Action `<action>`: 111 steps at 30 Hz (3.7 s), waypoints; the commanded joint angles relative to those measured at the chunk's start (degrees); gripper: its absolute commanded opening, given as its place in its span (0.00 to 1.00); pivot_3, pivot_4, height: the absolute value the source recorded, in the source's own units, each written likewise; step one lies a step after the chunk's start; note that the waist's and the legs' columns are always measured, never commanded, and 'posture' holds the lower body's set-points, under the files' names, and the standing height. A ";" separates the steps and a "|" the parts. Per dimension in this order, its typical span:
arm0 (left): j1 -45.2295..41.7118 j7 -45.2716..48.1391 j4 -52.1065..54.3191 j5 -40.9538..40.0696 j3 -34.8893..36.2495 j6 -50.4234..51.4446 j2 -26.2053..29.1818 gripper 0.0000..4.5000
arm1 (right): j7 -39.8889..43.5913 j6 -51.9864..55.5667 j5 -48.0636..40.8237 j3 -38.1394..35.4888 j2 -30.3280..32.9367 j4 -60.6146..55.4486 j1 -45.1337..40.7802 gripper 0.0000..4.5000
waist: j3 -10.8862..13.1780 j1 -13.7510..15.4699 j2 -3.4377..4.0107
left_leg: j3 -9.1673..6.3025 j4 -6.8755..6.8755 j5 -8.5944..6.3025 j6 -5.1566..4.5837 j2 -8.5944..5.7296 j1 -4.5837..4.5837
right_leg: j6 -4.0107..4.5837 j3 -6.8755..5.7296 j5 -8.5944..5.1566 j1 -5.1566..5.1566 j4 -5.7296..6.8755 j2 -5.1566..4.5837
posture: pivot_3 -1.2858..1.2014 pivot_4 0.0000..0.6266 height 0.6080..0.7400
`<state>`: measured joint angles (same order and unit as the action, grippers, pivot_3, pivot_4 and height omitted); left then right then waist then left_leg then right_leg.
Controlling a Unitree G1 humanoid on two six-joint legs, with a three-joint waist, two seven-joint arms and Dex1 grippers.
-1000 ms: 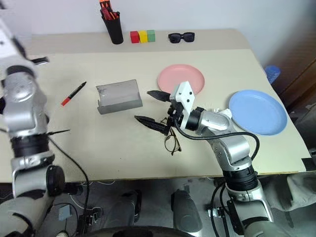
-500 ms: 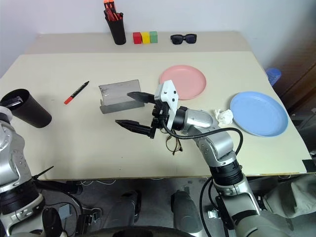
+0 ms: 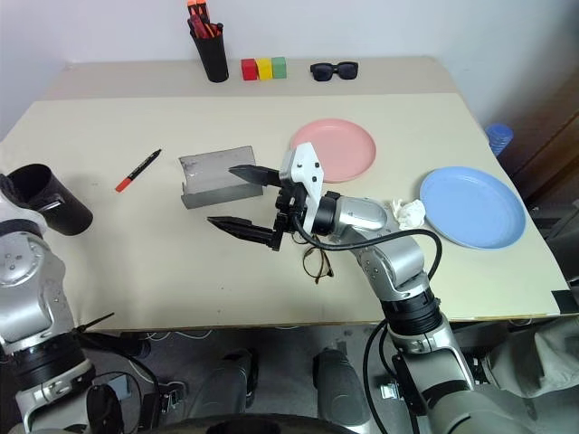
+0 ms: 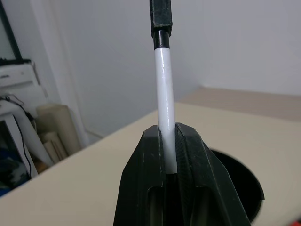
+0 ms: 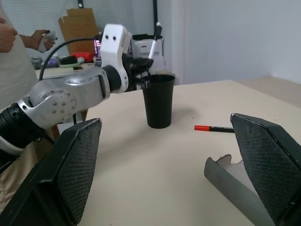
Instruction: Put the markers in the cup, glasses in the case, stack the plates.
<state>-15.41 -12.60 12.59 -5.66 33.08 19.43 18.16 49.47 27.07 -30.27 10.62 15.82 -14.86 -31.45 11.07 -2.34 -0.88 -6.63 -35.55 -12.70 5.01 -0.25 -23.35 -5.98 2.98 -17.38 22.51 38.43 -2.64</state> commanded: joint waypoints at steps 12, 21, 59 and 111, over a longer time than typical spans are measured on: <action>1.33 -1.38 0.10 0.61 -0.75 -2.56 -1.62 0.03 | -0.92 -0.73 -0.67 -0.06 -0.33 -3.42 0.41 1.00 | 0.00 -0.03 0.00 | 0.00 0.00 0.00 0.00 0.00 0.00 | 0.00 0.00 0.00 0.00 0.00 0.00 | 0.52 0.24 1.00; 1.26 -2.88 0.17 0.88 -0.52 -2.12 -1.48 0.58 | -0.69 -0.32 -0.81 0.58 -0.29 -3.76 0.44 1.00 | 0.00 -0.03 0.00 | 0.00 0.00 0.00 0.00 0.00 0.00 | 0.00 0.00 0.00 0.00 0.00 0.00 | 0.52 0.24 1.00; -44.63 8.02 -54.89 0.61 -15.67 29.38 12.43 0.99 | -4.37 0.17 -1.16 -0.58 -0.11 -4.98 2.30 1.00 | 0.03 -0.04 -0.03 | -0.04 0.34 0.01 0.01 -0.01 -0.07 | -0.02 -0.04 -0.01 0.25 -0.06 0.02 | 0.52 0.24 1.00; -10.40 -3.60 -0.69 7.60 -2.21 -4.61 8.99 0.01 | -5.86 -2.27 -1.49 -2.90 -1.59 -3.83 1.48 1.00 | 0.05 0.93 -0.11 | 0.00 0.19 0.03 0.04 0.00 -0.03 | 0.00 0.00 0.01 0.11 -0.03 -0.03 | 0.52 0.24 1.00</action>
<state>-25.97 -15.42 7.68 2.40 28.77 14.12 27.20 43.56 26.47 -31.25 8.68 14.73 -17.87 -28.36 11.12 -1.41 -0.99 -6.63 -35.36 -12.67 5.05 -0.24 -23.37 -5.97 2.98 -17.36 22.63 38.40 -2.65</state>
